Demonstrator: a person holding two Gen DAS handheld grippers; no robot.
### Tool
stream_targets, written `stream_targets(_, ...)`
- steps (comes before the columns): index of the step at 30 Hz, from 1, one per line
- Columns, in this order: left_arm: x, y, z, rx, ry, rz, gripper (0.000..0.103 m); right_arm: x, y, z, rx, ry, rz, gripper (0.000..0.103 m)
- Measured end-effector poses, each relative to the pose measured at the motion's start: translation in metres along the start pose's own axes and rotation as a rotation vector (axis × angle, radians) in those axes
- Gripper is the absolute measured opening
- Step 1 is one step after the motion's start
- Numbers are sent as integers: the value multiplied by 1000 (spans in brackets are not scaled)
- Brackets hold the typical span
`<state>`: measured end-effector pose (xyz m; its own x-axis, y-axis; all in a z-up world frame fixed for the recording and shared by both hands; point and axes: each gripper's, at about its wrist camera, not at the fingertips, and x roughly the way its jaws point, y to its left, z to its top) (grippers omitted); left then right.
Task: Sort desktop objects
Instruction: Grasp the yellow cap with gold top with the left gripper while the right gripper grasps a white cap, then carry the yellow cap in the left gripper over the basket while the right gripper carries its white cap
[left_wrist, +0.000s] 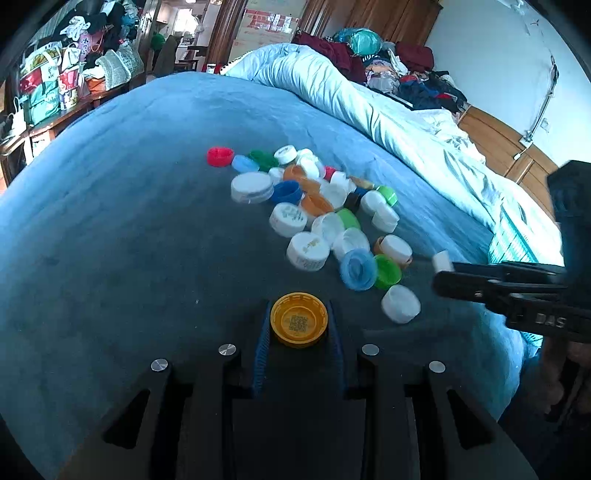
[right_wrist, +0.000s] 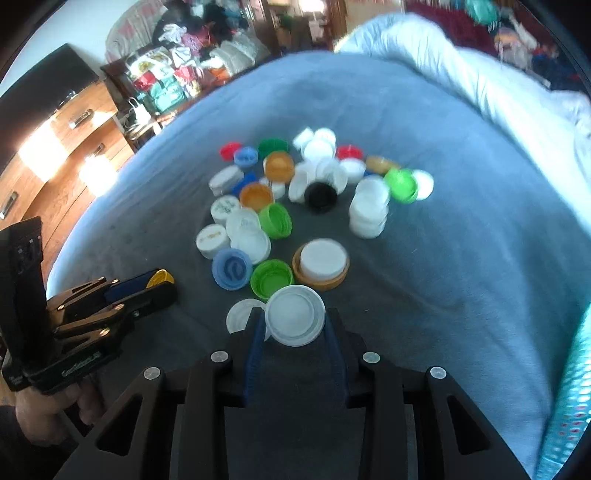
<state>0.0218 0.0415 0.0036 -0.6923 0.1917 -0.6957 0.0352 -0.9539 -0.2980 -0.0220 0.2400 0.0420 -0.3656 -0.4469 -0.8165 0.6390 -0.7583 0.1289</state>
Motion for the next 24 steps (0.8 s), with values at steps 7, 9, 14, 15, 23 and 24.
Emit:
stream_targets(7, -21, -28, 21, 37, -38, 17, 25, -57, -7, 0, -20, -89, -71, 35)
stream_targets(9, -26, -38, 26, 49, -48, 14, 25, -71, -13, 1, -7, -112, -80, 35)
stream_targets(14, -40, -63, 40, 89, -69, 18, 25, -94, -17, 3, 0, -165, -91, 35)
stream_targets(15, -44, -69, 44, 101, -78, 24, 25, -99, -18, 3, 1, -175, -92, 35)
stream_targets(23, -64, -103, 58, 177, -120, 54, 25, -125, -26, -7, 24, -230, -96, 35)
stream_targets(24, -64, -107, 61, 187, -122, 56, 25, -128, -27, -8, 26, -234, -98, 35)
